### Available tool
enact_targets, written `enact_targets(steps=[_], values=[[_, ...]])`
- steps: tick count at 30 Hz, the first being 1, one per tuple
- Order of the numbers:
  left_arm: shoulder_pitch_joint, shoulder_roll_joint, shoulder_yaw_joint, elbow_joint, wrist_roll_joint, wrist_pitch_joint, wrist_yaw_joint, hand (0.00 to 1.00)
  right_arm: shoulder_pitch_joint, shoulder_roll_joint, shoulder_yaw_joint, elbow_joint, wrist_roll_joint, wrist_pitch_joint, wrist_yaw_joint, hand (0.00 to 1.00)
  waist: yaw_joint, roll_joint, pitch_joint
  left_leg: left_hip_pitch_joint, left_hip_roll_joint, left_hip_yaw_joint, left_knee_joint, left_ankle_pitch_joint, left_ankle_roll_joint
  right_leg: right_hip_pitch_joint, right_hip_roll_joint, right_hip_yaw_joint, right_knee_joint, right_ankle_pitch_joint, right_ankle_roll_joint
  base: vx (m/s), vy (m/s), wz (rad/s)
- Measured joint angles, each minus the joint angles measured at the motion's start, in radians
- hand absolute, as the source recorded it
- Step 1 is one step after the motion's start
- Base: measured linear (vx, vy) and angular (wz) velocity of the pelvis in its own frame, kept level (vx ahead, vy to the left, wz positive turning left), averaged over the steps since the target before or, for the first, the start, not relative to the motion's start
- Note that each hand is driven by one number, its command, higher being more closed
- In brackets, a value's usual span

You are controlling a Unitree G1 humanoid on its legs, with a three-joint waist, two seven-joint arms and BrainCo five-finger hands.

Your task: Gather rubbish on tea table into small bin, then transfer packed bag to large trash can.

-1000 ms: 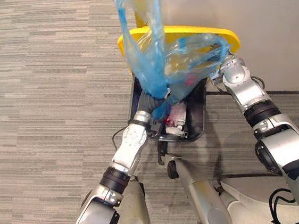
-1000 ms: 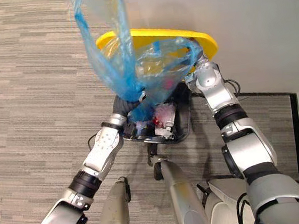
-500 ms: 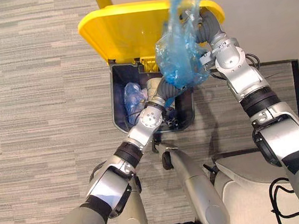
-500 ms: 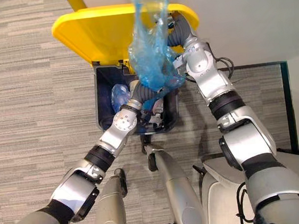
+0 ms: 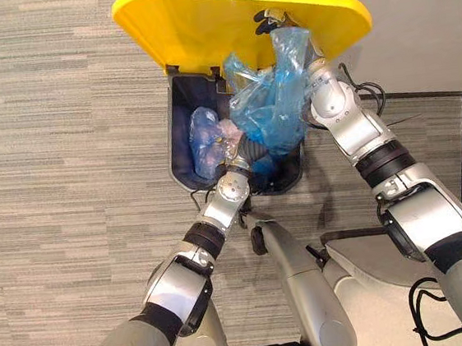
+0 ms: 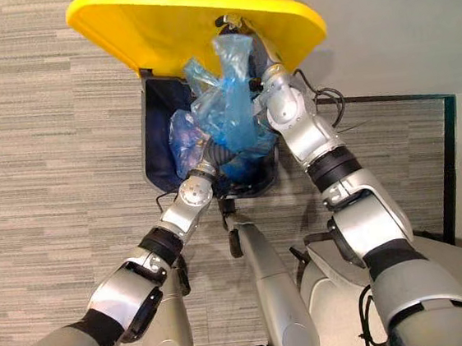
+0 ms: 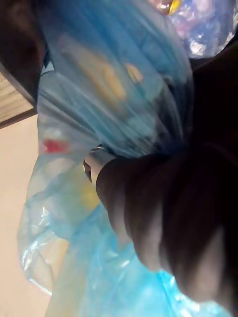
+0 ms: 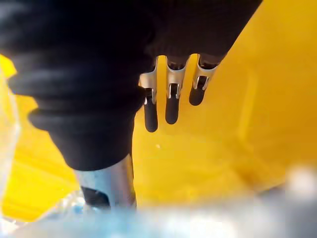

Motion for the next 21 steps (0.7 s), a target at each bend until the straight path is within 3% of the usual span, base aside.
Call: enact_targets(steps=[5, 8, 9, 21], values=[[0.013, 0.001, 0.042, 0.035, 0.034, 0.011, 0.024, 1.00, 0.054, -0.003, 0.026, 0.000, -0.044, -0.001, -0.021, 0.00, -0.002, 0.000, 0.000, -0.016, -0.019, 0.004, -0.009, 0.017, 0.011, 0.001, -0.041, -0.011, -0.008, 0.012, 0.015, -0.05, 0.055, 0.11], [0.011, 0.011, 0.054, 0.037, 0.044, 0.017, 0.024, 1.00, 0.061, 0.001, 0.027, -0.002, -0.047, -0.001, -0.021, 0.00, 0.014, 0.000, 0.000, -0.025, -0.017, 0.010, -0.020, 0.025, 0.004, -0.001, -0.043, -0.015, -0.027, 0.025, 0.002, 0.00, 0.011, 0.05], [0.009, 0.011, 0.067, 0.044, 0.045, 0.018, 0.024, 0.00, 0.061, 0.002, 0.027, -0.003, -0.051, 0.000, -0.020, 0.00, 0.020, 0.000, -0.001, -0.024, -0.017, 0.012, -0.026, 0.025, 0.003, -0.001, -0.043, -0.016, -0.029, 0.028, -0.001, 0.03, 0.004, 0.02], [-0.048, 0.014, 0.089, 0.067, 0.077, 0.041, 0.017, 0.00, 0.047, 0.028, 0.019, -0.049, -0.066, 0.000, -0.020, 0.00, 0.024, -0.001, -0.002, -0.012, -0.027, 0.029, -0.050, 0.028, 0.008, 0.003, -0.063, -0.010, -0.031, 0.034, -0.012, 0.04, 0.034, 0.02]])
